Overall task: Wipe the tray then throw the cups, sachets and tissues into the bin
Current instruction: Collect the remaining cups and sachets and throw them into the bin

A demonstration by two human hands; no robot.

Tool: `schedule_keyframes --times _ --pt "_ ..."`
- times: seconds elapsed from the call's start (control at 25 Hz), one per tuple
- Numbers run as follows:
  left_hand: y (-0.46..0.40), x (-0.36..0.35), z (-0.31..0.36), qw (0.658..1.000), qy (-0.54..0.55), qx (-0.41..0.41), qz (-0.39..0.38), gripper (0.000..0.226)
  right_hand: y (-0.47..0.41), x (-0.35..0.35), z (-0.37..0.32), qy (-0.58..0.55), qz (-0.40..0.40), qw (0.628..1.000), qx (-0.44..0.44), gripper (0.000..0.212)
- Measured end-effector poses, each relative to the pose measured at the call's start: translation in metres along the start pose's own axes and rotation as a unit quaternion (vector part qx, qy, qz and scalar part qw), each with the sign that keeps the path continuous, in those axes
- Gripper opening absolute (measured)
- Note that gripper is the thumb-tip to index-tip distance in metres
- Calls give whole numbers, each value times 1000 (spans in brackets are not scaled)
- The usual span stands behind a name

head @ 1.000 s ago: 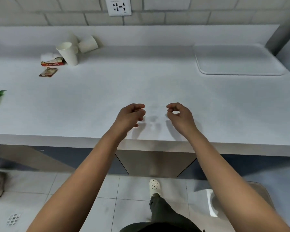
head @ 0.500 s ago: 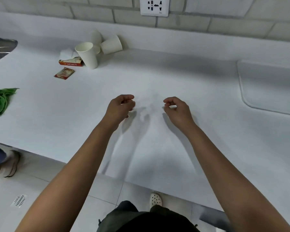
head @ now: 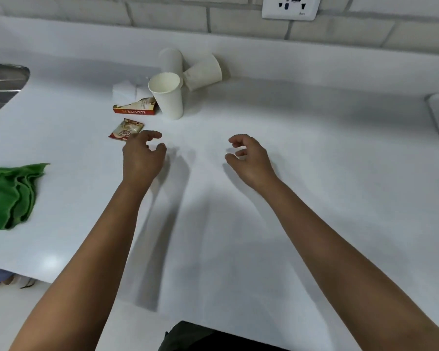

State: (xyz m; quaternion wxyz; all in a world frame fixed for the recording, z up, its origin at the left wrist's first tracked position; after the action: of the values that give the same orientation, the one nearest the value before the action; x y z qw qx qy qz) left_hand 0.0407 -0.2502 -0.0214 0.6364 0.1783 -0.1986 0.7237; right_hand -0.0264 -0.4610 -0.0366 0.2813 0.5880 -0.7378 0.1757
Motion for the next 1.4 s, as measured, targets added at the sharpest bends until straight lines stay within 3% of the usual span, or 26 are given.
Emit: schedule_keyframes --times 0.2,0.48,0.76,1.12,1.24,1.4 --pt "-73 32 -35 997 -72 39 -8 42 -43 -58 -48 -19 41 999 -25 48" --pt "-123 36 -58 978 -181 52 -90 67 -102 -112 -82 -40 93 993 -56 77" --pt "-141 42 -60 989 -69 51 -119 73 -140 -140 -90 -94 144 983 -58 103" --pt "-142 44 -57 990 -42 45 -126 65 -155 -143 -97 -85 189 976 -72 91" --pt "-138 44 -54 992 -27 40 -116 49 -150 -132 -100 -73 184 978 -65 80" --pt "-123 37 -39 991 61 49 -104 36 -121 -105 -95 -53 176 981 -56 81"
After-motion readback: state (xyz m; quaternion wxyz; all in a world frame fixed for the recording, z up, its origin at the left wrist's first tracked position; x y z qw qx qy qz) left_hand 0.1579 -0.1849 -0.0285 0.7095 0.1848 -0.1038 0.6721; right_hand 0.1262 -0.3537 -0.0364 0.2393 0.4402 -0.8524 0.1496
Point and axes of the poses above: each hand's wrist, its own y-axis away from the middle knuckle, its own x-axis out of the back of the hand, z = x × y, the point moved 2 cm from there along -y, towards the middle knuckle, and after that the axes turned 14 degrees about y, right-handed, at the moved point
